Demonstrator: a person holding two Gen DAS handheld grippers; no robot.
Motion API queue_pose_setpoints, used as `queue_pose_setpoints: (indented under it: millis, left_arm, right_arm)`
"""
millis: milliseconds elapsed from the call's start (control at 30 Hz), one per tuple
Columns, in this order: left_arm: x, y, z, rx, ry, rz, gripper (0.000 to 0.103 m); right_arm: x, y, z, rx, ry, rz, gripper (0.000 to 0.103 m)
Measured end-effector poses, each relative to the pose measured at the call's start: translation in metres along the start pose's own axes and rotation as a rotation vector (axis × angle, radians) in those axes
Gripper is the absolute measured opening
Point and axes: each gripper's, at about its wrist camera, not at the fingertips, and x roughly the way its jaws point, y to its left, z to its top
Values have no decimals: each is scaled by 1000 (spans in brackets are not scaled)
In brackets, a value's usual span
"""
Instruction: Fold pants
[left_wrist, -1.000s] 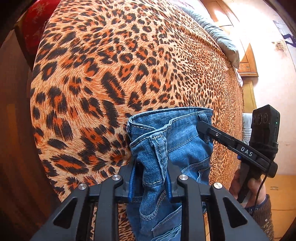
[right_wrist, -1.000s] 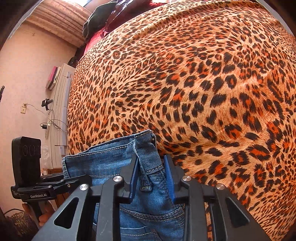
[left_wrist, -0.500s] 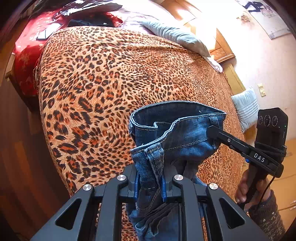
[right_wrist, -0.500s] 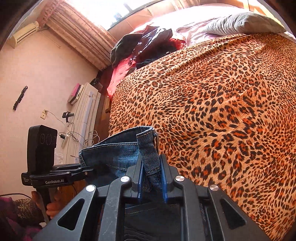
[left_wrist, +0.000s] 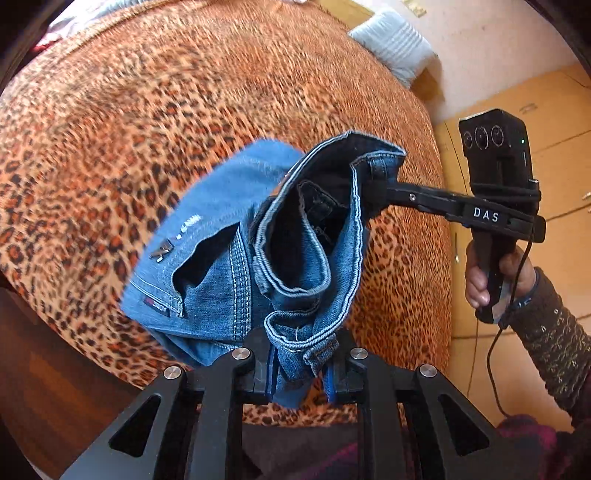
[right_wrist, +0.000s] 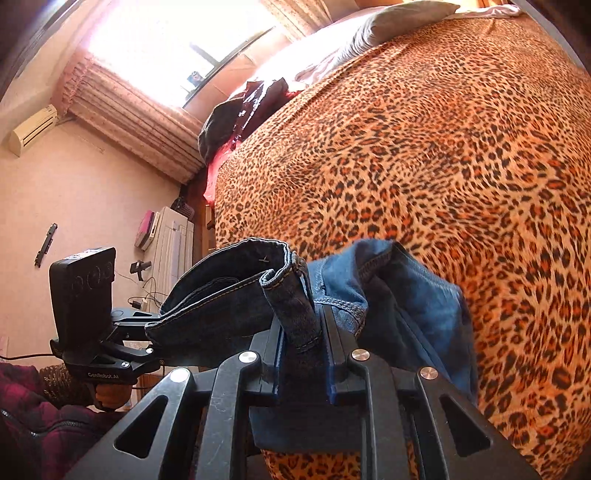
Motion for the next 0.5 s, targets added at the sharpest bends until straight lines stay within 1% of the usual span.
queue_pose_setpoints:
  millis: [67,100,133,167,200,233,267,300,333,367,400,433,467,500]
  left_arm:
    - [28,1,-7,-2,131,-28,19]
    - [37,4,-11,-13,176,-31,22]
    - [43,7,-15,-29,225,-52,28]
    - [46,10,-19,-57,267,-83,30]
    - [43,14,-24,-79,290,-111,35]
    - [36,16,-30,-87,300,-139,35]
    - [25,17,-36,-85,298,-158,35]
    - [12,19,-42,-79,285,-164,40]
    - [-1,22,-47,-79,267,-164,52]
    - [-14,28,-51,-87,238,-157,58]
    - [-26,35,-53,-109,201,-142,67]
    - [-35,42,-52,-141,167,-132,70]
    - [-41,50,-50,-179,140,-137,70]
    - [-45,59,-45,-228,110,-148,70]
  right_arm:
    - [5,-15,-27,18,36,-64,21]
    - [9,-23,-40,26,53,-98,27]
    - [13,-29,-52,30,75,-134,30]
    - [16,-34,-63,35,92,-176,34]
    - [17,-40,-72,48,105,-210,34]
    - [15,-45,-80,65,118,-223,34]
    - [11,-51,-87,86,123,-226,34]
    - [3,-55,-93,104,119,-239,34]
    - [-6,-58,-98,119,114,-245,34]
    - [-18,-62,-100,135,103,-251,34]
    - [-30,-67,-99,155,83,-265,34]
    - [-42,-72,-97,180,55,-280,36]
    - [-54,-78,-93,214,13,-278,38]
    - [-65,-83,-87,252,-36,-257,43]
